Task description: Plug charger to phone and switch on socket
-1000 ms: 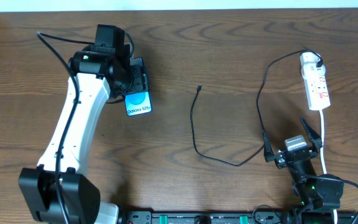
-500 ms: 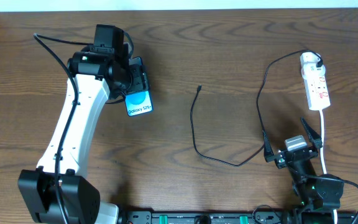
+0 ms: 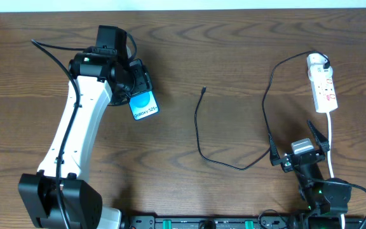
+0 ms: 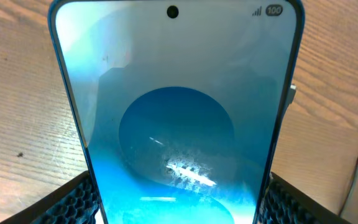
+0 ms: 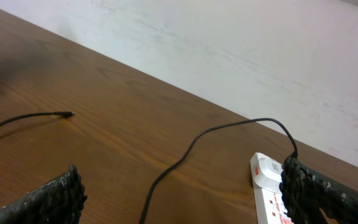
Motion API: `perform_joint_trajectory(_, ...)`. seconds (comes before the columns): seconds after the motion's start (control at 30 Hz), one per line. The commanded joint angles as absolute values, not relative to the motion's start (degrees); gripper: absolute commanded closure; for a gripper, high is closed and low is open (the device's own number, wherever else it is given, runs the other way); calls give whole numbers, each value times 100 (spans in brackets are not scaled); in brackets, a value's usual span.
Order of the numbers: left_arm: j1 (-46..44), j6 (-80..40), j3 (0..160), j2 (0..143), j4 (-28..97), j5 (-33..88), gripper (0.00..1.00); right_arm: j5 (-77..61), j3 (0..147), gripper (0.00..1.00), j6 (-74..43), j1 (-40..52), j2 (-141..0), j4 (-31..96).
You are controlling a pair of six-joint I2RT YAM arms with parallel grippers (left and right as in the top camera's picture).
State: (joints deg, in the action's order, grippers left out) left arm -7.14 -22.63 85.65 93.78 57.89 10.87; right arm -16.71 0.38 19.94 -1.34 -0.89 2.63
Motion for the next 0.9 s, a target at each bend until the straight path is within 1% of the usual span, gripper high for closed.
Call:
perform_joint_trajectory(0.0, -705, -2646, 8777, 9236, 5782, 1164, 30, -1684, 32, 1, 1953, -93, -64, 290)
perform_joint_trajectory(0.17, -705, -2877, 8768, 9242, 5802, 1293, 34, -1684, 32, 1, 1953, -93, -64, 290)
perform_joint_trajectory(0.47, -709, -2956, 8523, 9310, 5804, 1288, 34, -1684, 32, 1, 1953, -93, -64, 290)
perform_joint_trajectory(0.77, -705, -3511, 8523, 9408, 5819, 1308, 34, -1684, 32, 1, 1953, -93, -64, 290)
perform_joint_trajectory(0.87, -705, -3529, 8523, 9408, 5826, 1313, 34, -1684, 32, 1, 1953, -93, -64, 290)
